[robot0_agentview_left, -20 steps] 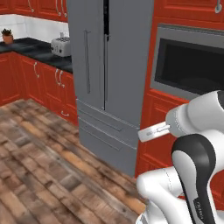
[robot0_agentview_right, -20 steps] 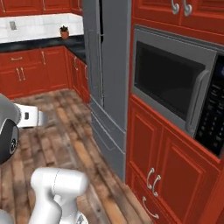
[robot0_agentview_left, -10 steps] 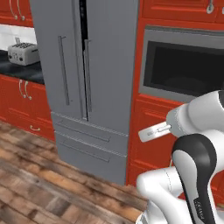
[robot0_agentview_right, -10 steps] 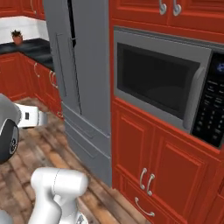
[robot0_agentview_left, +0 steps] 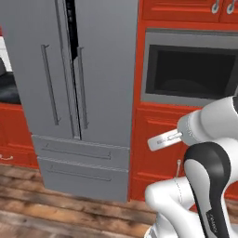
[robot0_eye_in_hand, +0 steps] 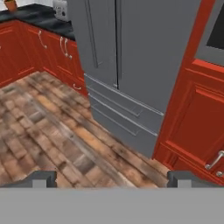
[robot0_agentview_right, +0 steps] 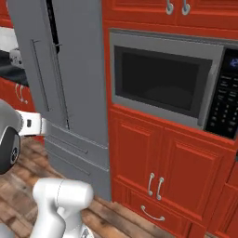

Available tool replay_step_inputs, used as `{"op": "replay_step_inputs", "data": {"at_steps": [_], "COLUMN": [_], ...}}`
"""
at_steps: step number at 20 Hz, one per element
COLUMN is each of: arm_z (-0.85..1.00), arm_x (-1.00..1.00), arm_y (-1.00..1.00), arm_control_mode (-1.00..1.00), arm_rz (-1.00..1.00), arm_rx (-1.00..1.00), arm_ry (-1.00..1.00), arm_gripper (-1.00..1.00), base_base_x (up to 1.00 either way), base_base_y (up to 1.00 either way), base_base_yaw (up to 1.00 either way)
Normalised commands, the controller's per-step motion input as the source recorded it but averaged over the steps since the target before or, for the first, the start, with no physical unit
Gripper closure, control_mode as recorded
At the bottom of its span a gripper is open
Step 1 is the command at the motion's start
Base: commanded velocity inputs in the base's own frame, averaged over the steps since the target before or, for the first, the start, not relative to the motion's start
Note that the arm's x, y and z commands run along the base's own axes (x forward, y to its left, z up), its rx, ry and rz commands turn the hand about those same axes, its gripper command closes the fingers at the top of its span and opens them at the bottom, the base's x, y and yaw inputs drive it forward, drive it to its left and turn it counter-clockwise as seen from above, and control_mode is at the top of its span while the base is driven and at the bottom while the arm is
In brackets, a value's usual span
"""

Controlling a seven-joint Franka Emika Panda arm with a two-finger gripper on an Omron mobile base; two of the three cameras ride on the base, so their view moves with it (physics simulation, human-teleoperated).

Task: Move the hot dog bun to the plate on the dining table and place the condiment next to that plate. Then navigate to the fridge and take the sausage and place it on the plate as well.

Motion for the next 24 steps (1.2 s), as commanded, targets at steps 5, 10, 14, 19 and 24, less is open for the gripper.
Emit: {"op": "replay_step_inputs", "data": {"at_steps": [5, 10, 14, 19, 24], "arm_z": [0.00, 0.00, 0.00, 0.00, 0.00], "arm_x": [0.00, 0.00, 0.00, 0.00, 0.00], "arm_y": [0.00, 0.00, 0.00, 0.00, 0.00], "arm_control_mode": [1.00, 1.00, 1.00, 1.00, 1.00], "arm_rz": [0.00, 0.00, 0.00, 0.00, 0.00], "arm_rx": [0.00, 0.00, 0.00, 0.00, 0.00], "arm_ry": [0.00, 0.00, 0.00, 0.00, 0.00], "arm_gripper": [-1.00, -1.00, -1.00, -1.00, -1.00], "base_base_x": [0.12, 0.13, 0.08, 0.08, 0.15], "base_base_y": [0.88, 0.96, 0.84, 0.75, 0.72], "base_base_yaw": [-0.38, -0.41, -0.42, -0.41, -0.33]}}
